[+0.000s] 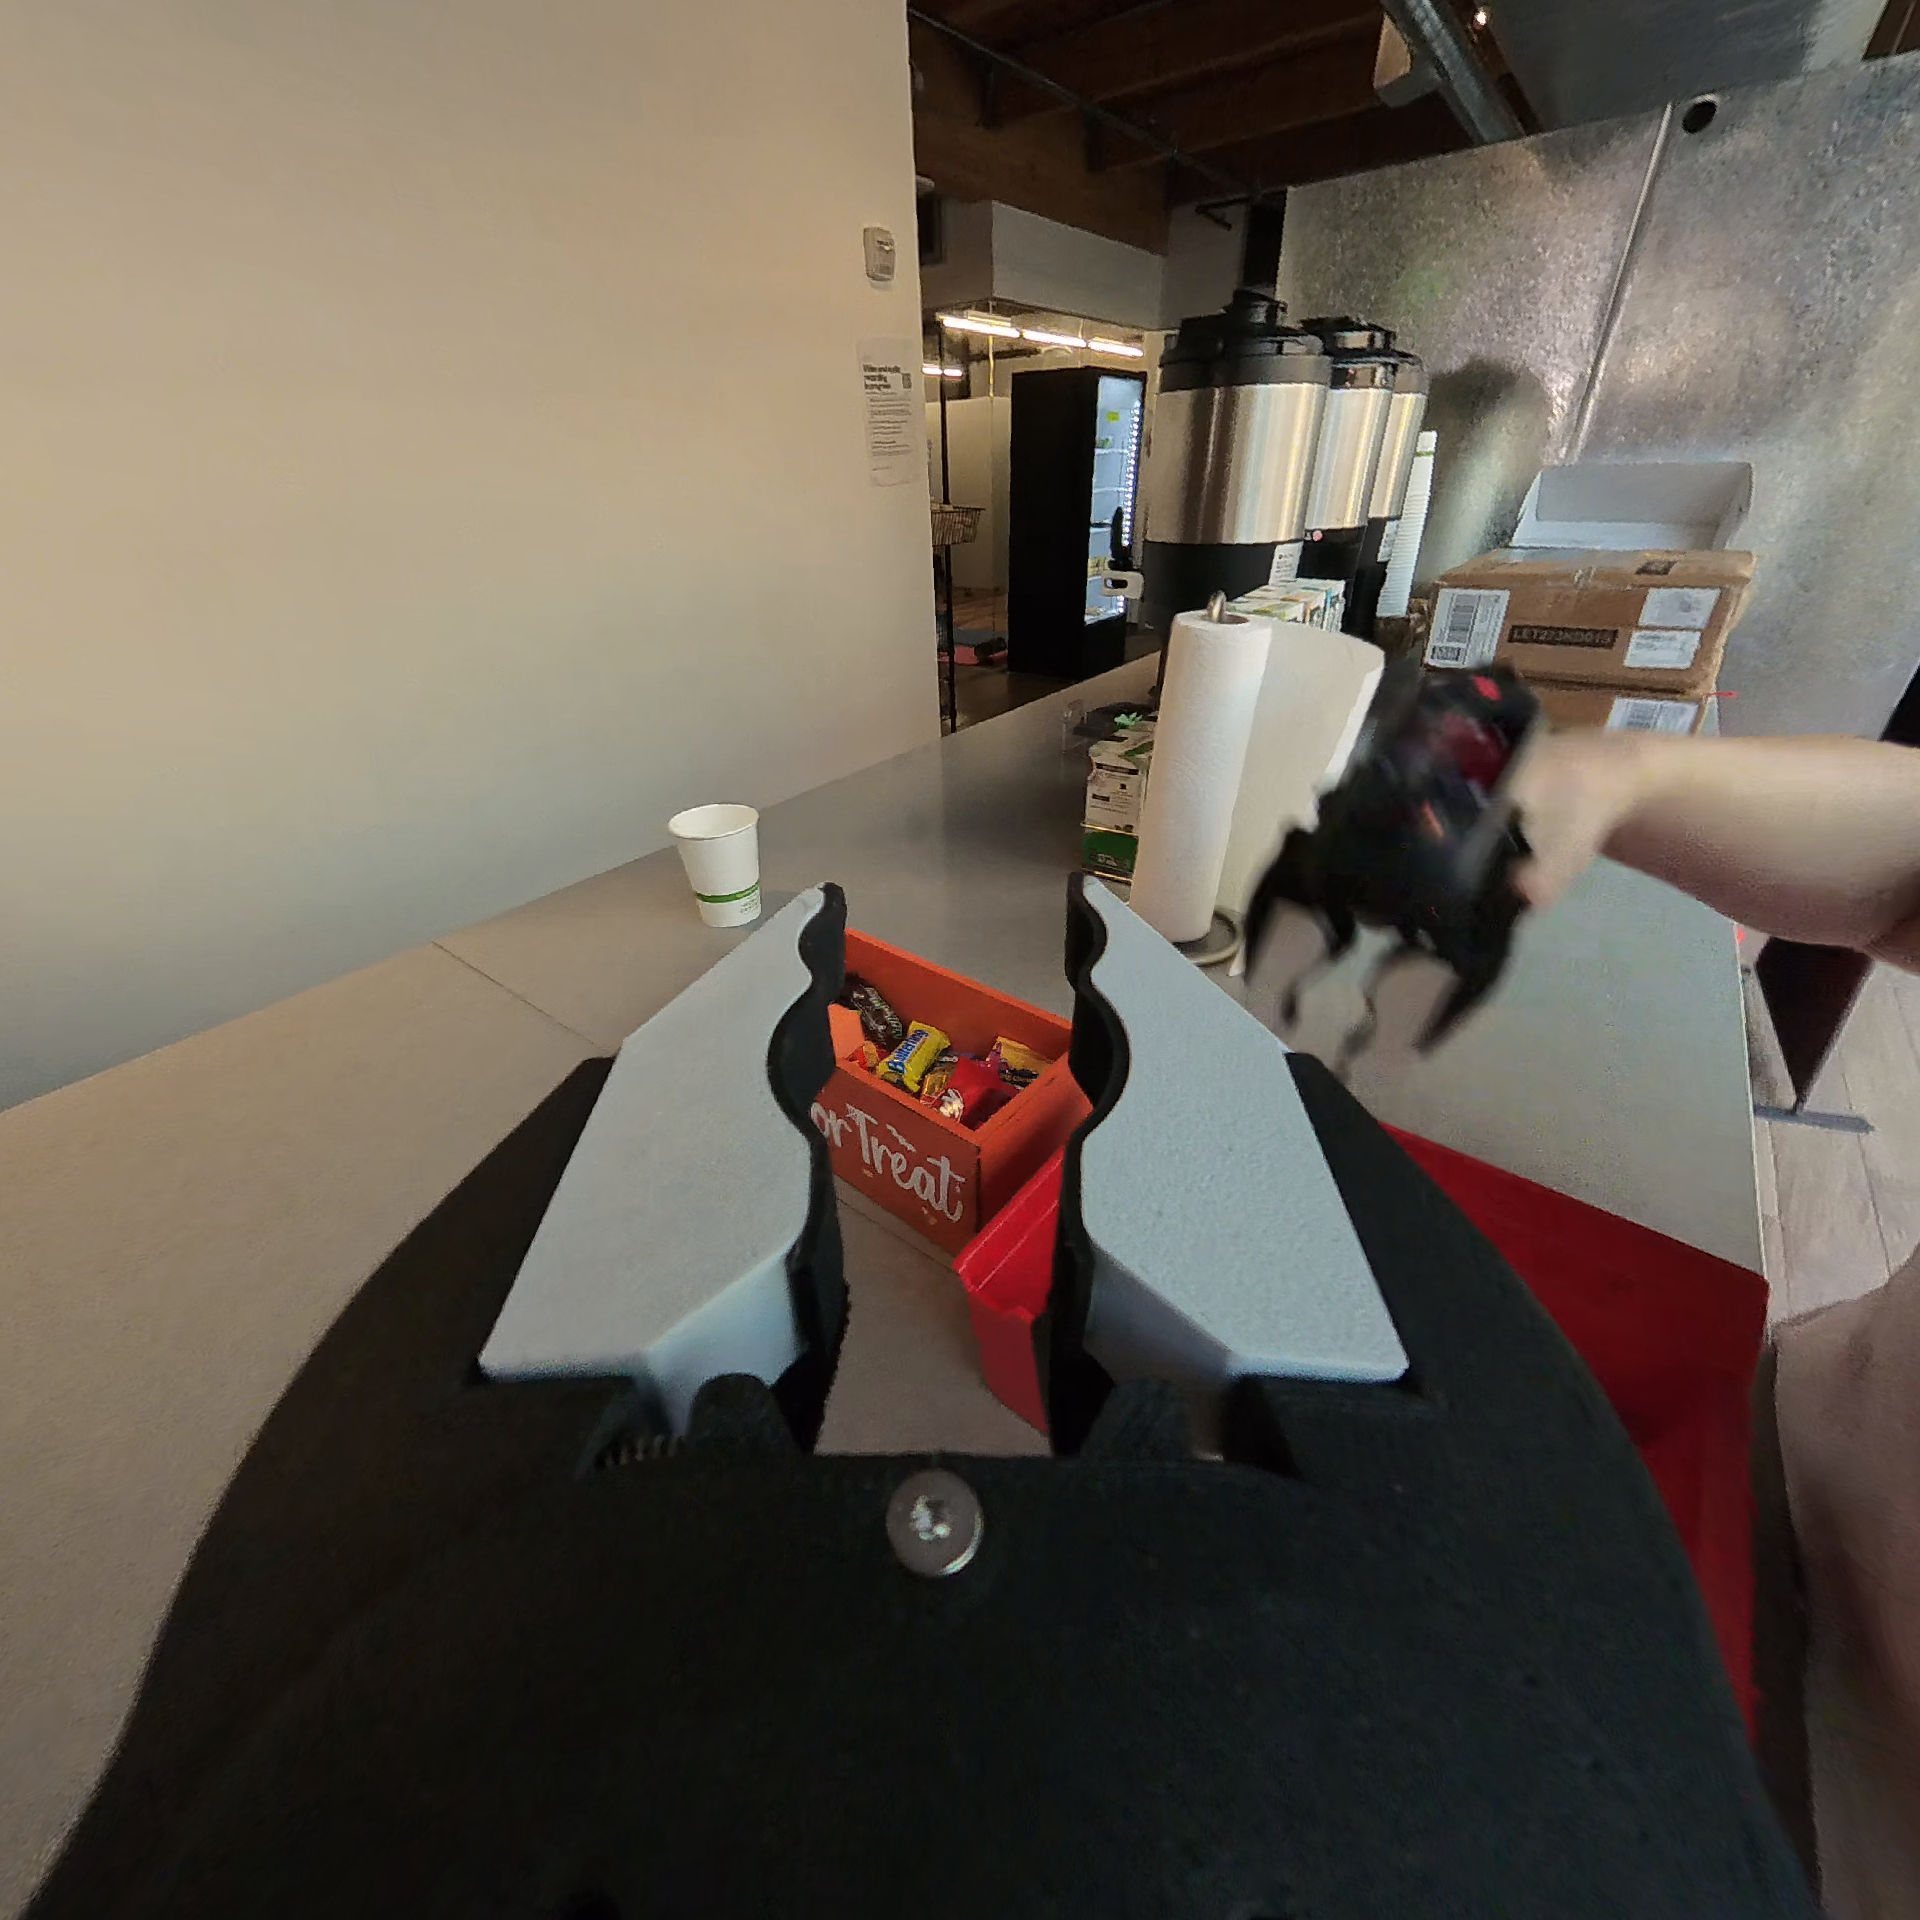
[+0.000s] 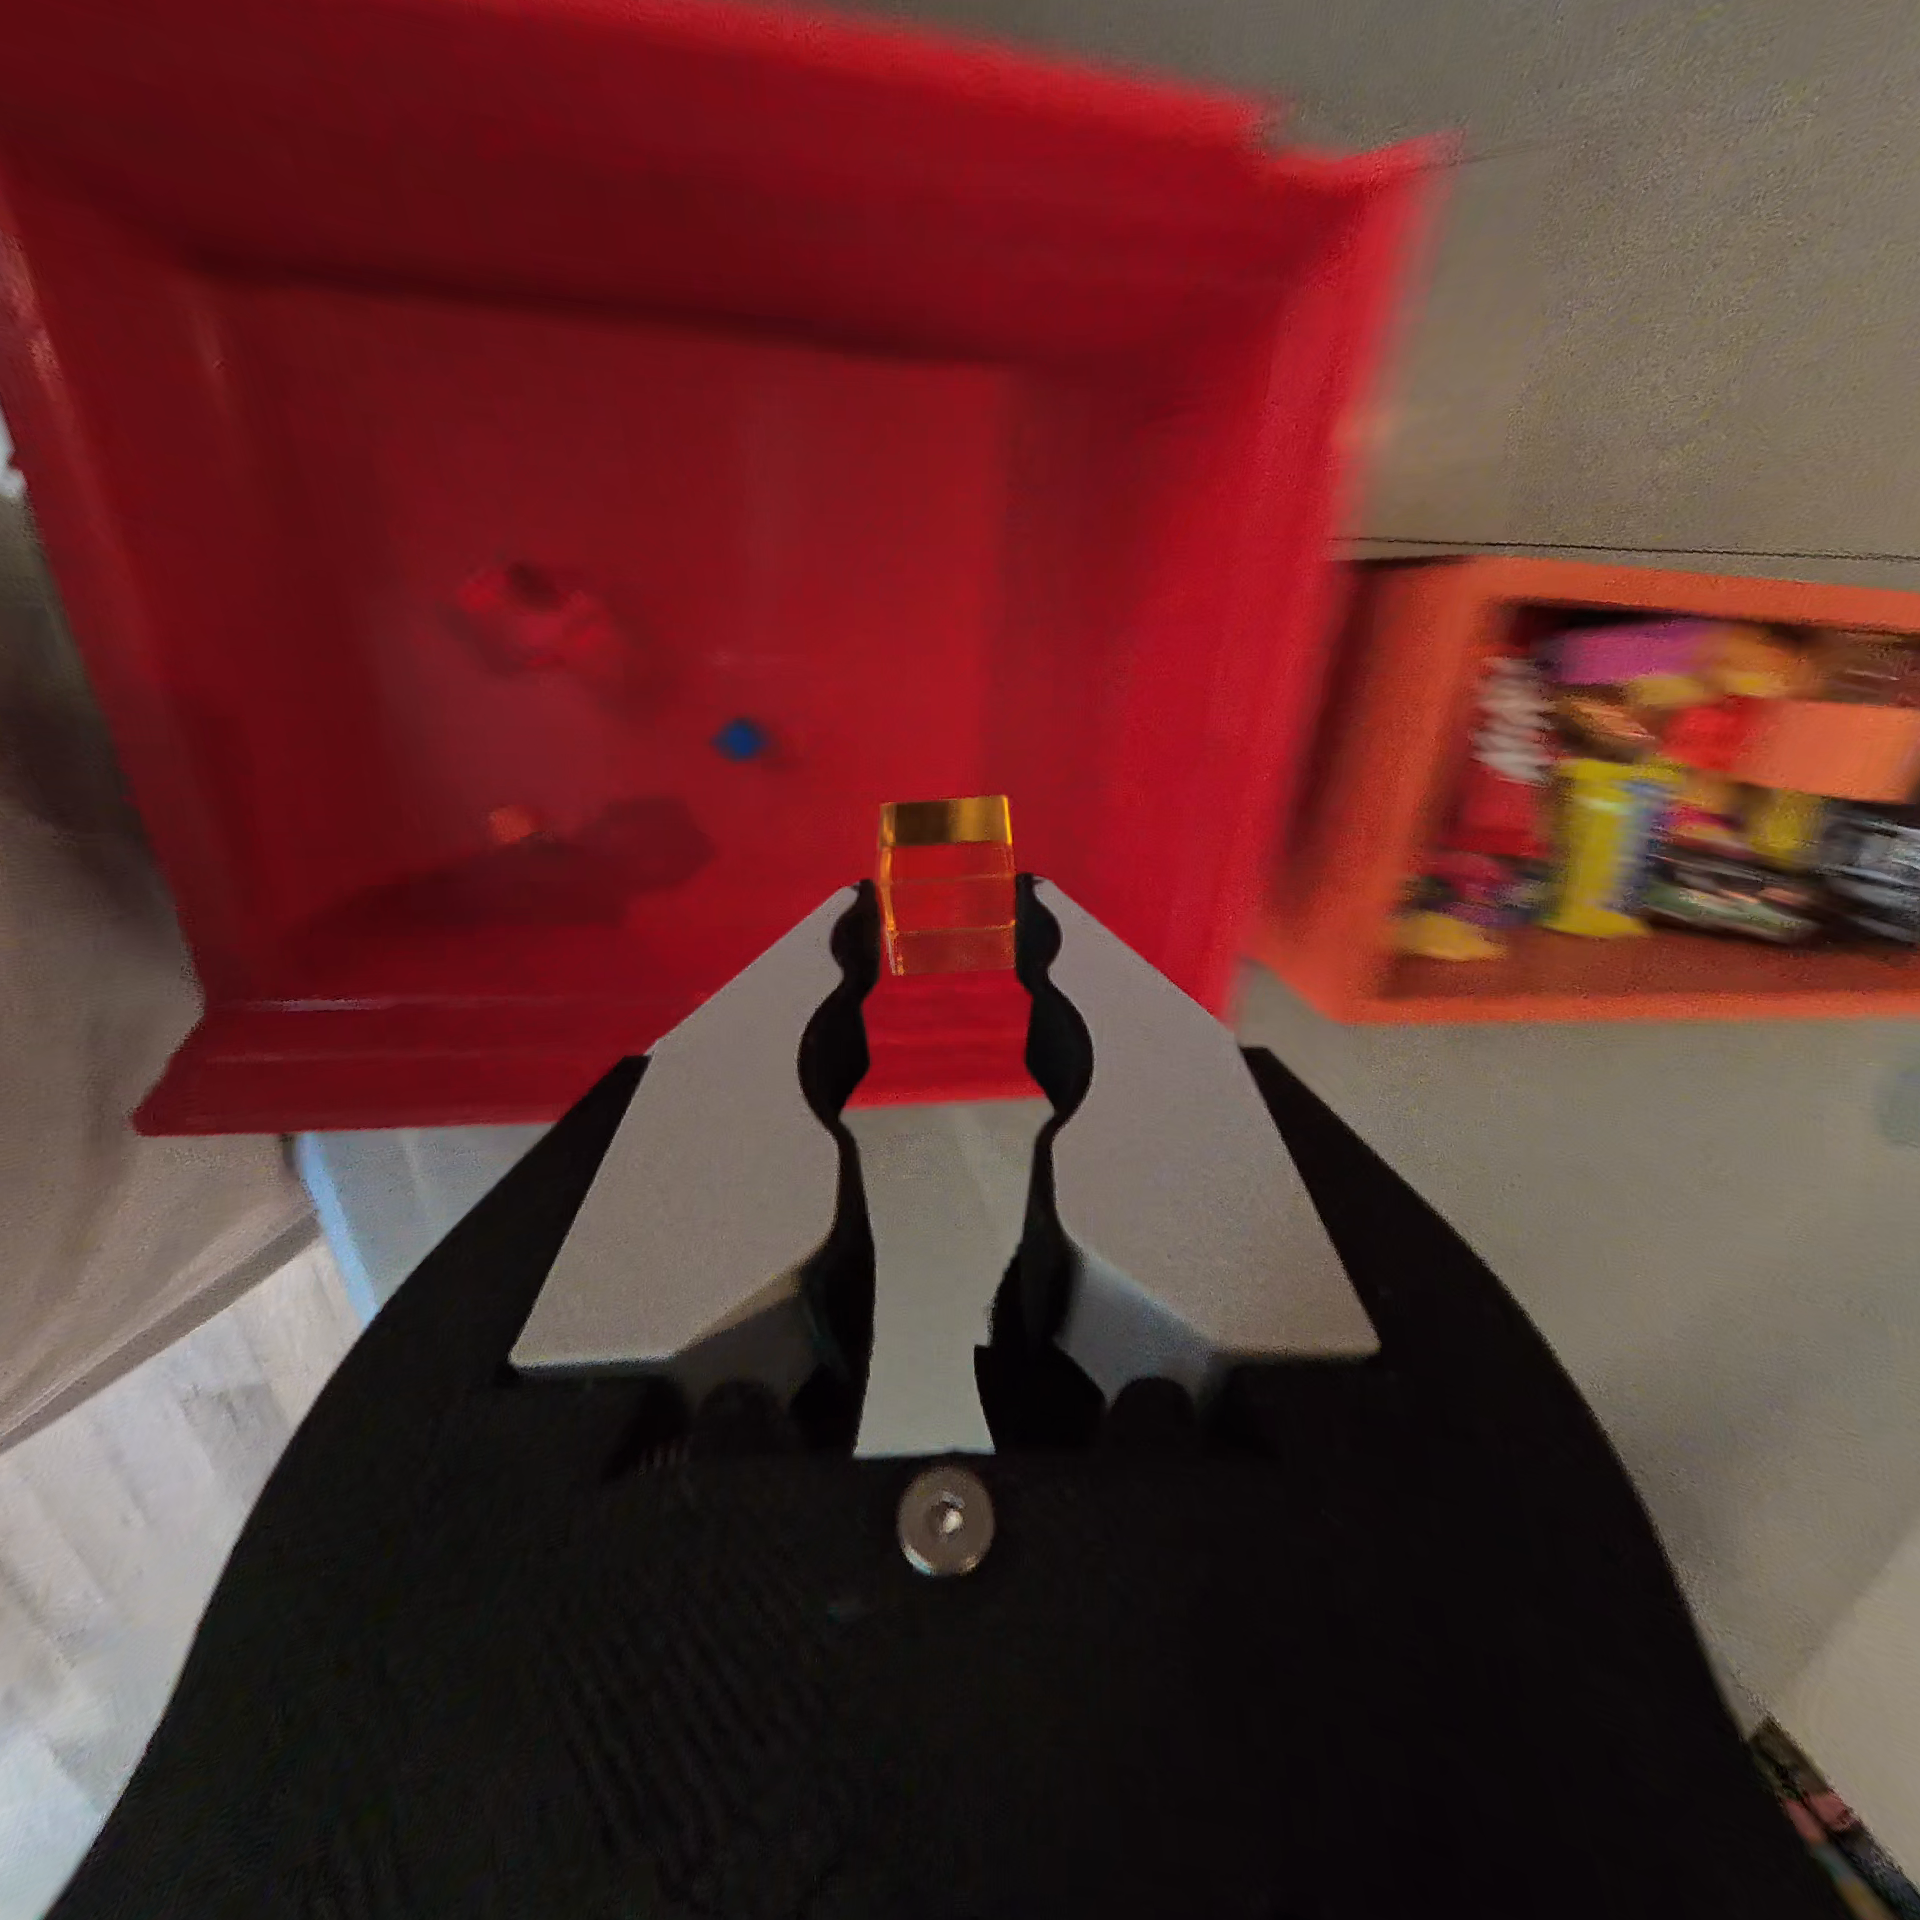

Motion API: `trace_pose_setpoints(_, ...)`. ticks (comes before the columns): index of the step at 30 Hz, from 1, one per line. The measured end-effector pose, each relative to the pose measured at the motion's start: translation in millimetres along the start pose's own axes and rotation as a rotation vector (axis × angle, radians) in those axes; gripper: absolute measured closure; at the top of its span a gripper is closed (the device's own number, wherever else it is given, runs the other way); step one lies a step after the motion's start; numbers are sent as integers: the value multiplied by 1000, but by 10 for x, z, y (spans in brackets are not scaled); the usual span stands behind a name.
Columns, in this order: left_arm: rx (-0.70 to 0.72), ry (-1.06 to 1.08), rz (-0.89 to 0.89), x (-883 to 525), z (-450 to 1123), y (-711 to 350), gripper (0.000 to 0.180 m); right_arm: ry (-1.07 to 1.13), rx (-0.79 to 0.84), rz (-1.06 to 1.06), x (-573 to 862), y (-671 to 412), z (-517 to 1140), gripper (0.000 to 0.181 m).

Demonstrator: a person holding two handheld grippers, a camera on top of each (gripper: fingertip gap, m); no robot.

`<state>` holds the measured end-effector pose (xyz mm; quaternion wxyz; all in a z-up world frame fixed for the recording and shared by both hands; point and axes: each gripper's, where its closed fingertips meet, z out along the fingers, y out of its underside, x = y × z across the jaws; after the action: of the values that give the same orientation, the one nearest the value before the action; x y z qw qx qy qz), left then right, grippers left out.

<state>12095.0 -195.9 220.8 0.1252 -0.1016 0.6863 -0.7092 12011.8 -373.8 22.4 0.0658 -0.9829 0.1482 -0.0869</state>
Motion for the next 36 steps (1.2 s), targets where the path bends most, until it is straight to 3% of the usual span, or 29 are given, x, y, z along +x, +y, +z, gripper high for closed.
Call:
trace_pose_setpoints(4,3,-26,-37,-117,-60,21,140,92,-3,131,1293,-58,-389,157)
trace_pose_setpoints(10,-5,-49,-13,-130,-48,6,140,-38,-151,167,2329,-36,108,157)
trace_pose_setpoints(19,-19,-94,-5,-146,-117,5,139,-119,-293,75,2649,4,557,157)
trace_pose_setpoints(36,-16,-118,-17,-203,-179,11,140,-124,-364,71,2712,60,742,156)
